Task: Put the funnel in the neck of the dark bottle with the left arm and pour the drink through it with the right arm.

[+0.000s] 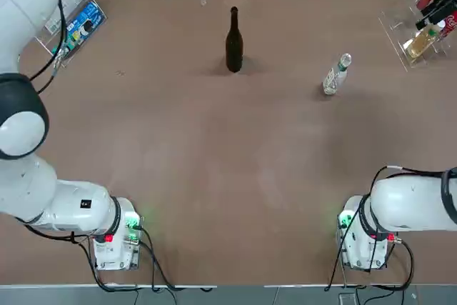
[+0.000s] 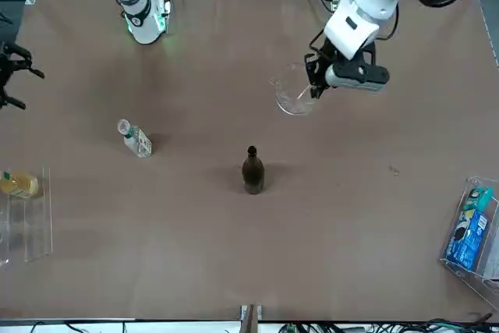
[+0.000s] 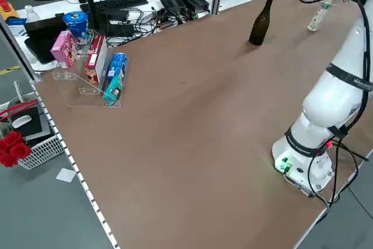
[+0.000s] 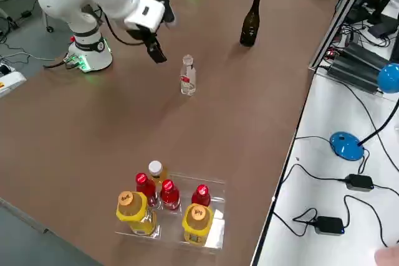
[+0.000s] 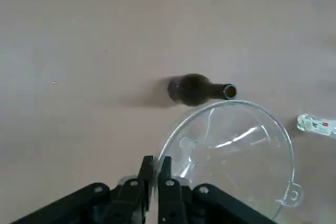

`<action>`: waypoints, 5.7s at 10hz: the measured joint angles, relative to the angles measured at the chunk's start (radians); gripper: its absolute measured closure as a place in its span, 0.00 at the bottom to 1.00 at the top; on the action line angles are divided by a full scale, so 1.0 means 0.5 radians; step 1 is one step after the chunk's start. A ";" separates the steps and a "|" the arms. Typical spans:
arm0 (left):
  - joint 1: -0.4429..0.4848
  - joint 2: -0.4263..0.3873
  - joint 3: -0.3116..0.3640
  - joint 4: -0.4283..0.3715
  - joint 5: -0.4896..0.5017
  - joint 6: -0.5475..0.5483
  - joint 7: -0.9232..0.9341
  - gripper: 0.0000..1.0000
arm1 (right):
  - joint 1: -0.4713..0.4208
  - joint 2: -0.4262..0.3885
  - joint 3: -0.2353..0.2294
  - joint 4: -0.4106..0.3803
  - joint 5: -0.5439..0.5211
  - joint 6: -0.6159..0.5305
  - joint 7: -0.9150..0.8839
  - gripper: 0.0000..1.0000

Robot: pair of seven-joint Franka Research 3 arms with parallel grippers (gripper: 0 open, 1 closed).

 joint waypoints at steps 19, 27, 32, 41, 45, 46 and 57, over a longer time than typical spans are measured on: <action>-0.133 0.593 -0.070 0.198 0.028 0.552 -0.138 0.92 | -0.034 1.524 -0.030 0.020 1.363 -0.523 -2.456 0.00; -0.135 0.614 -0.071 0.198 0.092 0.562 -0.138 0.92 | -0.032 1.728 0.004 0.027 1.496 -0.715 -2.501 0.00; -0.150 0.623 -0.073 0.198 0.092 0.562 -0.138 0.92 | -0.019 1.736 0.052 0.032 1.562 -0.764 -2.501 0.00; -0.149 0.616 -0.082 0.207 0.093 0.480 -0.128 0.92 | 0.009 1.745 0.100 0.033 1.617 -0.765 -2.502 0.00; -0.147 0.621 -0.080 0.206 0.136 0.468 -0.126 0.92 | 0.013 1.746 0.123 0.033 1.625 -0.766 -2.502 0.07; -0.149 0.622 -0.080 0.205 0.142 0.468 -0.126 0.92 | 0.018 1.746 0.130 0.033 1.631 -0.766 -2.503 0.12; -0.174 0.668 -0.108 0.217 0.254 0.476 -0.165 0.32 | 0.024 1.746 0.120 0.051 1.645 -0.766 -2.504 0.30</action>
